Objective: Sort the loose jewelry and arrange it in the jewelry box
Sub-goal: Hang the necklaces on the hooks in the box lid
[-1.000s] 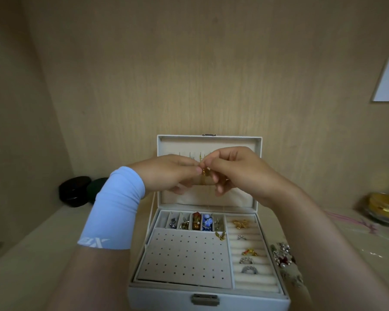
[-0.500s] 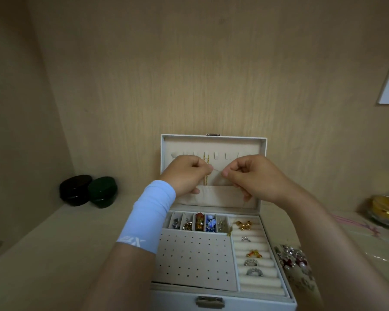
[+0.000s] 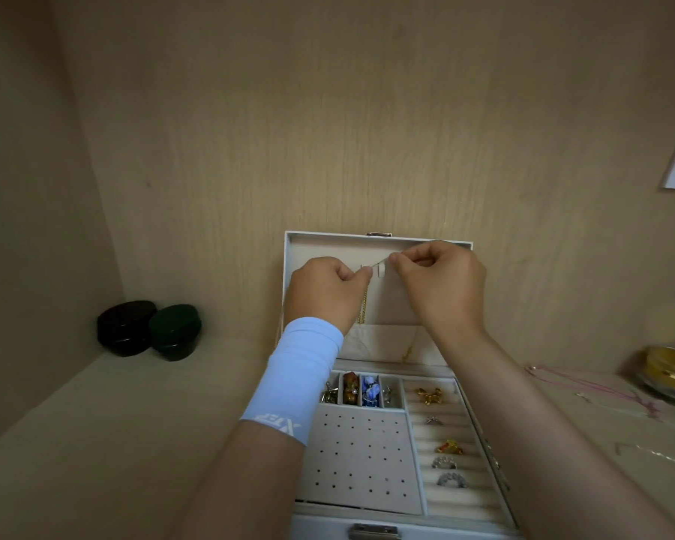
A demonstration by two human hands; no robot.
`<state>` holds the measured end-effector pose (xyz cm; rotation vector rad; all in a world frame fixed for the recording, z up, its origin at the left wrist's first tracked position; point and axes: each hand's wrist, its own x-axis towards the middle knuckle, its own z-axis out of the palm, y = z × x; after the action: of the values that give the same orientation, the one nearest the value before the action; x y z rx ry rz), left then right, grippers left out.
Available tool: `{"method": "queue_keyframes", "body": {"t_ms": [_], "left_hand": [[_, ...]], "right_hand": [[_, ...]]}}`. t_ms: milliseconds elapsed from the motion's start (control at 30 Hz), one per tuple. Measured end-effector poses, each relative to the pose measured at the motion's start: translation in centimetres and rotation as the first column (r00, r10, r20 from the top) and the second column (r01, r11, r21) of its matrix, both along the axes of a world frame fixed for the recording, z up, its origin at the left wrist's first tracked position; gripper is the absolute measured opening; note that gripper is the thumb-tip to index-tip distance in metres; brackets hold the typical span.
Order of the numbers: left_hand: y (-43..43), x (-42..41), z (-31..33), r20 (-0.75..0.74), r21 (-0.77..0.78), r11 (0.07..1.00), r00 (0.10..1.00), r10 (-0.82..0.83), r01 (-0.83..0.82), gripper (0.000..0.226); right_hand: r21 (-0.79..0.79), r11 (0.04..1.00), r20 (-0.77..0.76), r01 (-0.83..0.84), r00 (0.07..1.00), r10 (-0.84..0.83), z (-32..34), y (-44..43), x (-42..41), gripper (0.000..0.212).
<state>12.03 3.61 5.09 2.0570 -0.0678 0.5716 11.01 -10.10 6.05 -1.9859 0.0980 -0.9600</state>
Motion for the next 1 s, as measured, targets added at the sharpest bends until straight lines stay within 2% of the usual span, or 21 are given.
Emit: {"method": "queue_keyframes", "body": {"t_ms": [100,267,367,467,533,600,633,733,867,933,1000], "left_hand": [[-0.2,0.2,0.0,-0.031,0.018,1.000,0.999,0.007,-0.006,0.043],[-0.2,0.5,0.4,-0.093,0.077,0.997,0.995,-0.024,0.031,0.045],[0.1,0.7,0.5,-0.210,0.085,0.989,0.973,-0.100,0.120,0.046],[0.3,0.7,1.0,-0.369,0.039,0.974,0.909,-0.194,0.223,0.038],[0.3,0.3,1.4,-0.447,-0.022,0.952,0.849,-0.281,0.304,0.032],[0.2,-0.3,1.9,-0.487,-0.112,0.920,0.786,-0.379,0.375,0.029],[0.2,-0.6,2.2,-0.495,-0.165,0.902,0.757,-0.426,0.400,0.028],[0.3,-1.4,3.0,-0.477,-0.236,0.850,0.706,-0.524,0.471,0.025],[0.7,-2.2,3.6,-0.469,-0.054,0.852,0.740,-0.482,0.520,0.029],[0.8,-2.6,3.8,-0.465,0.045,0.851,0.765,-0.446,0.524,0.032],[0.8,-3.0,4.1,-0.456,0.108,0.849,0.785,-0.419,0.517,0.032]], "right_hand": [[0.011,0.999,-0.017,0.049,0.999,-0.048,0.0,0.4,0.3,0.014],[-0.001,0.998,-0.057,0.067,0.996,-0.067,-0.2,0.3,0.5,0.013],[-0.039,0.998,-0.083,0.052,0.995,-0.055,-0.3,0.0,0.2,0.012],[-0.088,0.996,-0.118,0.006,0.993,-0.016,-0.8,-0.2,-0.5,0.015],[-0.123,0.990,-0.242,-0.075,0.969,0.044,-1.0,-0.4,-0.9,0.016],[-0.087,0.977,-0.419,-0.193,0.897,0.139,-0.7,-0.7,-1.4,0.019],[-0.011,0.966,-0.483,-0.258,0.847,0.221,-0.5,-0.8,-1.8,0.020],[0.206,0.880,-0.581,-0.428,0.670,0.461,0.0,-1.1,-2.6,0.019],[0.402,0.692,-0.579,-0.599,0.419,0.699,-0.3,-1.9,-3.0,0.016],[0.424,0.657,-0.563,-0.624,0.386,0.730,-0.3,-2.2,-3.0,0.018],[0.400,0.671,-0.571,-0.624,0.403,0.715,-0.4,-2.4,-3.0,0.006]]}}
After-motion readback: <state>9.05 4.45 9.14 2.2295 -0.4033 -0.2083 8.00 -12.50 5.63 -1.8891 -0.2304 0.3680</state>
